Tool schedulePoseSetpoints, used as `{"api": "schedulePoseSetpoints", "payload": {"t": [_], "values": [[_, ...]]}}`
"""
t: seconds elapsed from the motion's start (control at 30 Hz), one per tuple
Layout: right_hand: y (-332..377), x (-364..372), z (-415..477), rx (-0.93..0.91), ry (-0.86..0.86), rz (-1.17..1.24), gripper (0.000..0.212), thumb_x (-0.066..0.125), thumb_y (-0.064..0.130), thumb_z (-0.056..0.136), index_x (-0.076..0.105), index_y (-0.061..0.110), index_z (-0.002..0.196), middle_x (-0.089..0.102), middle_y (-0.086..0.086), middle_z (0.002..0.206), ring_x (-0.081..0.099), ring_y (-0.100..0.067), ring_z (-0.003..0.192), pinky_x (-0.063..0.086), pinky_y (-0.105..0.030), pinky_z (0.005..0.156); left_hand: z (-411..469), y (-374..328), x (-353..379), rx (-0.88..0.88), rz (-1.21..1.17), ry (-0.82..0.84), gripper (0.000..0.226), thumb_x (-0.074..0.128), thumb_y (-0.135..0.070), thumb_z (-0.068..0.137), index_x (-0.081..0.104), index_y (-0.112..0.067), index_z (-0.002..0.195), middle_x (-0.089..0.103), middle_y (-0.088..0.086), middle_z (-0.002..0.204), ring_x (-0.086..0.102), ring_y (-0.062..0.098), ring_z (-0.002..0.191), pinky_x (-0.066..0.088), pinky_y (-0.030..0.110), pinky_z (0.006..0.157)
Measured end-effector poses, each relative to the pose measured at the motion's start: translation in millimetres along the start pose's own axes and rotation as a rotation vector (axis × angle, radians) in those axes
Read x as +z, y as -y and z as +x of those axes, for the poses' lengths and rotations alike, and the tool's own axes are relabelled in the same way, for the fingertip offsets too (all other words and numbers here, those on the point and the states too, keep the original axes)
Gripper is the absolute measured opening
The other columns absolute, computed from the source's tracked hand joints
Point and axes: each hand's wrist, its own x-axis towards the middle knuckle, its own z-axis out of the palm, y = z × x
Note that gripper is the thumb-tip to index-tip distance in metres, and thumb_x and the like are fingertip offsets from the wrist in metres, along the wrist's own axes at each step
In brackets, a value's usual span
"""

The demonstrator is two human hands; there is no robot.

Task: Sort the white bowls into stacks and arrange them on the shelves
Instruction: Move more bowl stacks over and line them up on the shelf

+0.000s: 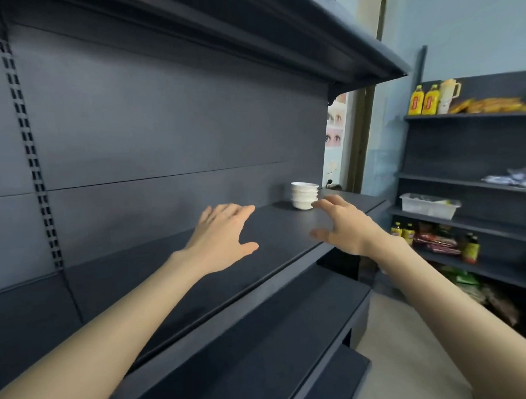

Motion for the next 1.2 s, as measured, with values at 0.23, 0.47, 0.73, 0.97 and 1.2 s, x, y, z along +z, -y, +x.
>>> {"api": "schedulePoseSetpoints", "payload": {"t": [0.23, 0.47, 0.73, 0.97, 1.2], "values": [[-86, 17, 96, -0.012, -0.041, 0.014, 0.063, 0.061, 0.038, 0.089, 0.035, 0.023, 0.144, 0.028, -0.002, 0.151, 0.041, -0.029, 0.131, 0.041, -0.048, 0.102, 118, -11, 39, 0.011, 0.011, -0.077, 0.069, 0.056, -0.046, 0.092, 0.025, -0.023, 0.149, 0.037, -0.002, 0.149, 0.025, 0.020, 0.141, 0.015, 0.039, 0.118], [-159, 53, 206, -0.007, -0.005, 0.007, 0.064, 0.061, 0.042, 0.088, 0.035, 0.023, 0.144, 0.027, -0.005, 0.152, 0.040, -0.031, 0.131, 0.038, -0.048, 0.105, 232, -8, 108, 0.034, 0.023, -0.044, 0.070, 0.054, -0.048, 0.092, 0.023, -0.024, 0.150, 0.034, -0.004, 0.150, 0.025, 0.018, 0.141, 0.013, 0.037, 0.119], [-234, 87, 312, -0.039, 0.014, 0.072, 0.064, 0.064, 0.039, 0.087, 0.038, 0.018, 0.142, 0.033, -0.005, 0.149, 0.043, -0.028, 0.129, 0.040, -0.045, 0.103, 343, -9, 168, -0.012, -0.053, -0.014, 0.073, 0.058, -0.049, 0.089, 0.025, -0.023, 0.149, 0.038, -0.002, 0.149, 0.032, 0.020, 0.138, 0.023, 0.034, 0.113], [-296, 121, 396, -0.154, 0.050, 0.220, 0.072, 0.065, 0.046, 0.085, 0.036, 0.016, 0.143, 0.036, -0.005, 0.147, 0.043, -0.023, 0.128, 0.038, -0.038, 0.104, 412, -11, 232, -0.216, -0.287, 0.023, 0.087, 0.066, -0.051, 0.083, 0.020, -0.023, 0.151, 0.034, -0.001, 0.152, 0.032, 0.018, 0.139, 0.031, 0.035, 0.111], [-335, 154, 463, -0.248, 0.241, 0.563, 0.096, 0.072, 0.058, 0.072, 0.025, 0.024, 0.148, 0.033, 0.001, 0.152, 0.043, -0.019, 0.130, 0.038, -0.035, 0.106, 455, -19, 293, -0.538, -0.624, -0.030, 0.107, 0.079, -0.050, 0.070, 0.017, -0.018, 0.151, 0.033, 0.000, 0.153, 0.036, 0.012, 0.137, 0.032, 0.027, 0.107]]}}
